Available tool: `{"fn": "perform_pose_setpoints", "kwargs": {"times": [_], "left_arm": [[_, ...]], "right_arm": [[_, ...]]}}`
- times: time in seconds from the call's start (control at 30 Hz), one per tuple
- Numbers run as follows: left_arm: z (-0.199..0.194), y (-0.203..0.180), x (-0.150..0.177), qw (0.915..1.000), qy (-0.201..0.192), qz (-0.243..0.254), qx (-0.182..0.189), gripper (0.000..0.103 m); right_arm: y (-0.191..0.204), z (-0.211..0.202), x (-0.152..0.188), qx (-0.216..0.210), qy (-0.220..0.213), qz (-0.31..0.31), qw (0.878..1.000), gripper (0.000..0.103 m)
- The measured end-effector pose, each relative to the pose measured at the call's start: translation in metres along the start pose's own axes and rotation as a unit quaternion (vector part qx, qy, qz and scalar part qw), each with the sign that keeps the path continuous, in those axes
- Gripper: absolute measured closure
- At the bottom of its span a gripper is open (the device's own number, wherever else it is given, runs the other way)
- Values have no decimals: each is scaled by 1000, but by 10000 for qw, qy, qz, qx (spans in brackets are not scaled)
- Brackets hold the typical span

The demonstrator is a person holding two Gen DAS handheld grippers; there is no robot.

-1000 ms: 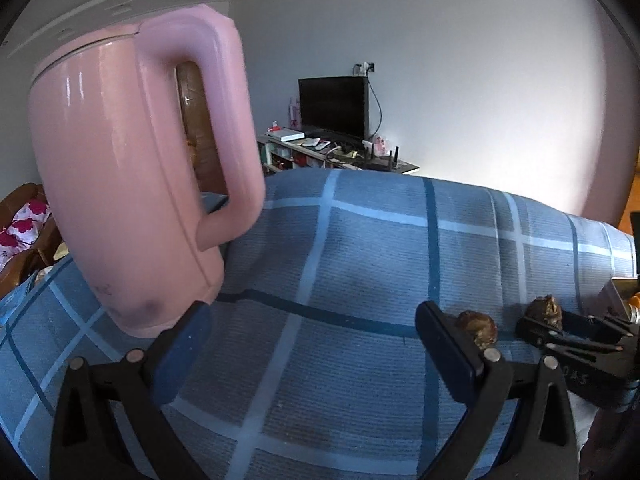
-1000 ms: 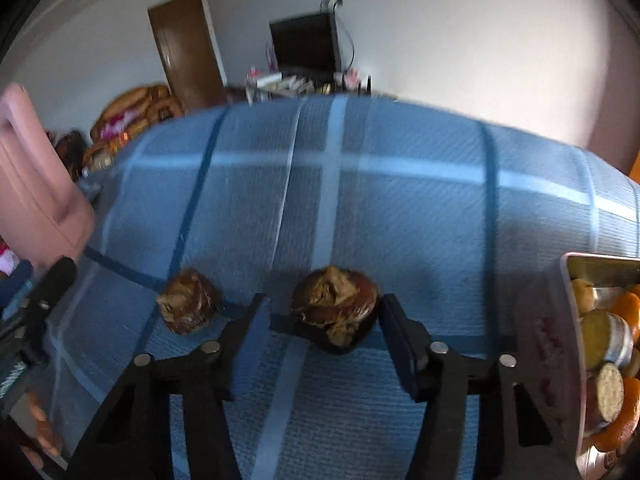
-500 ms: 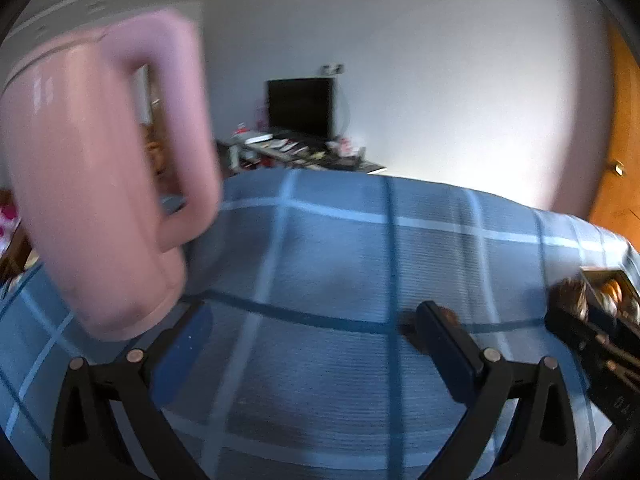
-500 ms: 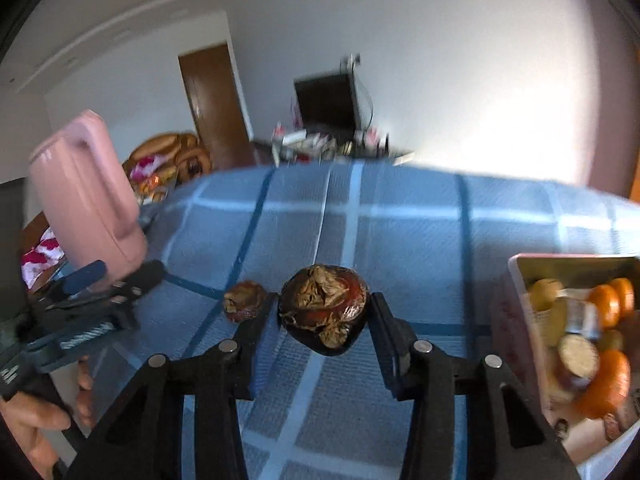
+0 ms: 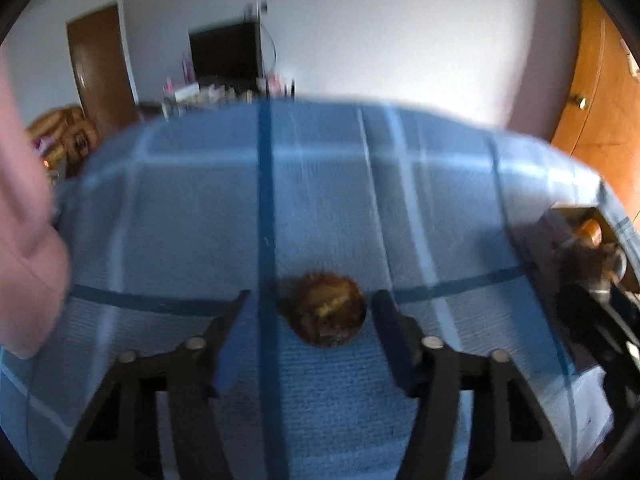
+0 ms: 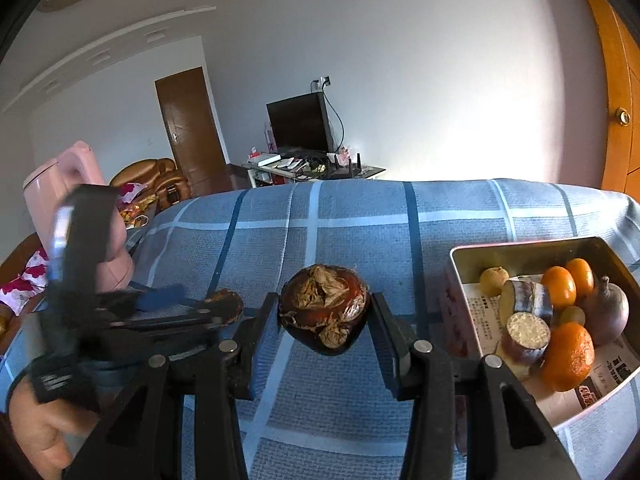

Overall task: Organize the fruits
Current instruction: 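Grasp a brown dried fruit with the right tool while the left tool grasps the other, then carry both held brown dried fruits over the pink tin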

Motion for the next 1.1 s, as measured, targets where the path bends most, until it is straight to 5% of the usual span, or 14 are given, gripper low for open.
{"fn": "perform_pose_setpoints", "kwargs": {"times": [0.17, 0.33, 0.47, 0.63, 1.1], "left_arm": [[2, 2, -5, 9999, -19, -84, 109, 61], [-8, 27, -8, 9960, -313, -727, 420, 61], [-35, 40, -7, 9897, -994, -1028, -97, 61], [-65, 37, -3, 9798, -1623, -829, -828, 61], [-91, 39, 22, 9720, -1891, -877, -1087, 61]], "right_arm": [[0, 6, 0, -39, 147, 60, 9999, 57], [-1, 9, -5, -33, 150, 58, 9999, 57], [3, 7, -7, 4, 23, -55, 10000, 57], [14, -1, -8, 151, -328, -376, 9986, 57], [30, -18, -3, 374, -635, -814, 9940, 57]]}}
Point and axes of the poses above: each gripper's, at about its wrist camera, not at the fingertips, and z roughly the way its jaws point, y to its left, x to its underside, the point moved 5 cm from there along z, roughly the way its jaws point, and after that the axes turned 8 degrees about -x, right-handed, at the moved point
